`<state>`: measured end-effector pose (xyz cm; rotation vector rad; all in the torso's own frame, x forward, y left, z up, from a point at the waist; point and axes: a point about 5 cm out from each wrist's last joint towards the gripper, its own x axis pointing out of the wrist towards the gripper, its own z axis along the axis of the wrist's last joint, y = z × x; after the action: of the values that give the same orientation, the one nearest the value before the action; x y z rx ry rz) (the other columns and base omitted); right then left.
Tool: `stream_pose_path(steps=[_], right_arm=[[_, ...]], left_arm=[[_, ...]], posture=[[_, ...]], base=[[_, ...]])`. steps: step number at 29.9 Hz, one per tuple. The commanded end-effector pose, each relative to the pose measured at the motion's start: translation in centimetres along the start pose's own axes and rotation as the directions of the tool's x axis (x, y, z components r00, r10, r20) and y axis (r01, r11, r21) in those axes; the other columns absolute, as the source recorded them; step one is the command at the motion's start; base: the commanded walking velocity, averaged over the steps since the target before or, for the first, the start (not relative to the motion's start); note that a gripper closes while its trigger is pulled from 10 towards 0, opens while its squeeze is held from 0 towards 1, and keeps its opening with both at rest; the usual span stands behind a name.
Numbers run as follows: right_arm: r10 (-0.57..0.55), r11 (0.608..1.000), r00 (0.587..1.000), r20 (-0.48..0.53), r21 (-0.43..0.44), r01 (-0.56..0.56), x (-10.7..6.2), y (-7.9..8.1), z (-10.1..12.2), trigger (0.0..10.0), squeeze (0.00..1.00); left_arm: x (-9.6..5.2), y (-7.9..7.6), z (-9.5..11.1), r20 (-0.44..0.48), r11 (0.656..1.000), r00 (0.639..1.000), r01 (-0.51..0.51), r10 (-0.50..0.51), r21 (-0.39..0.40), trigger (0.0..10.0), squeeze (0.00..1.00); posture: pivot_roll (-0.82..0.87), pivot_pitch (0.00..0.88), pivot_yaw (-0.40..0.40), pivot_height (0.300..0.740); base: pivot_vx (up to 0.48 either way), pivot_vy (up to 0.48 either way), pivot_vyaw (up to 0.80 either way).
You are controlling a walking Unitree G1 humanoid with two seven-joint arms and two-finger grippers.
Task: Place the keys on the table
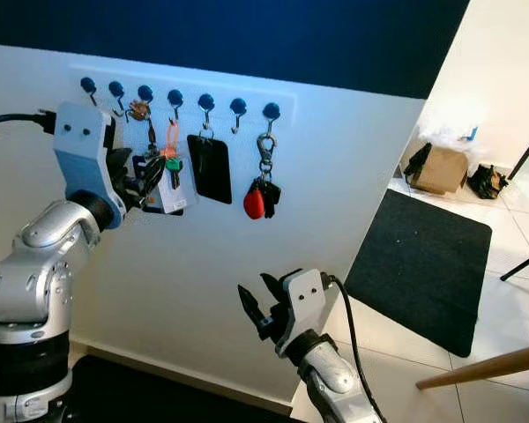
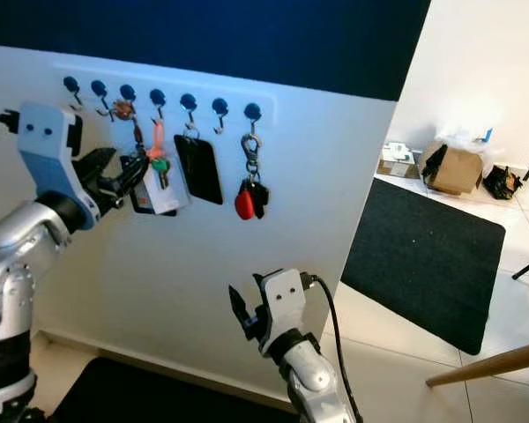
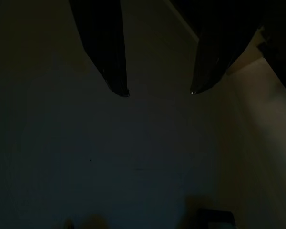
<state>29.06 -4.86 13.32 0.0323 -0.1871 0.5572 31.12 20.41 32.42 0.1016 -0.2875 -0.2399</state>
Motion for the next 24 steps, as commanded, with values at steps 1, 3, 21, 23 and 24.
stream_pose_path(steps=[1,3,21,23,24], right_arm=[[-0.013,1.000,1.000,-0.019,0.015,0.013,-0.5,-0.1,-0.6,10.0,0.00],[-0.013,1.000,1.000,-0.020,0.015,0.013,-0.5,-0.1,-0.6,10.0,0.00],[-0.011,1.000,1.000,-0.017,0.017,0.011,-0.3,0.0,-0.6,10.0,0.00],[-0.012,1.000,1.000,-0.017,0.018,0.012,-0.3,0.0,-0.6,10.0,0.00],[-0.012,1.000,1.000,-0.017,0.018,0.012,-0.3,0.0,-0.6,10.0,0.00]], left_arm=[[0.2,-0.3,-0.1,0.003,1.000,1.000,0.009,-0.009,-0.006,9.8,0.00],[0.3,-0.4,-0.1,0.006,1.000,1.000,0.011,-0.011,-0.010,9.8,0.00],[0.5,-1.4,-0.7,-0.009,0.999,0.999,0.047,-0.048,-0.021,4.7,0.00],[0.5,-1.6,-0.7,-0.009,0.998,0.999,0.052,-0.052,-0.023,3.5,0.00],[0.6,-1.6,-0.7,-0.009,0.998,0.999,0.052,-0.053,-0.024,2.9,0.00]], posture=[[0.23,0.179,-0.017,0.740],[0.23,0.178,-0.018,0.740],[0.23,0.178,-0.019,0.740],[0.23,0.177,-0.019,0.740],[0.23,0.177,-0.018,0.740]], base=[[0.000,0.000,0.00],[0.000,0.000,0.00],[0.000,0.000,0.00],[0.000,0.000,0.00],[0.000,0.000,0.00]])
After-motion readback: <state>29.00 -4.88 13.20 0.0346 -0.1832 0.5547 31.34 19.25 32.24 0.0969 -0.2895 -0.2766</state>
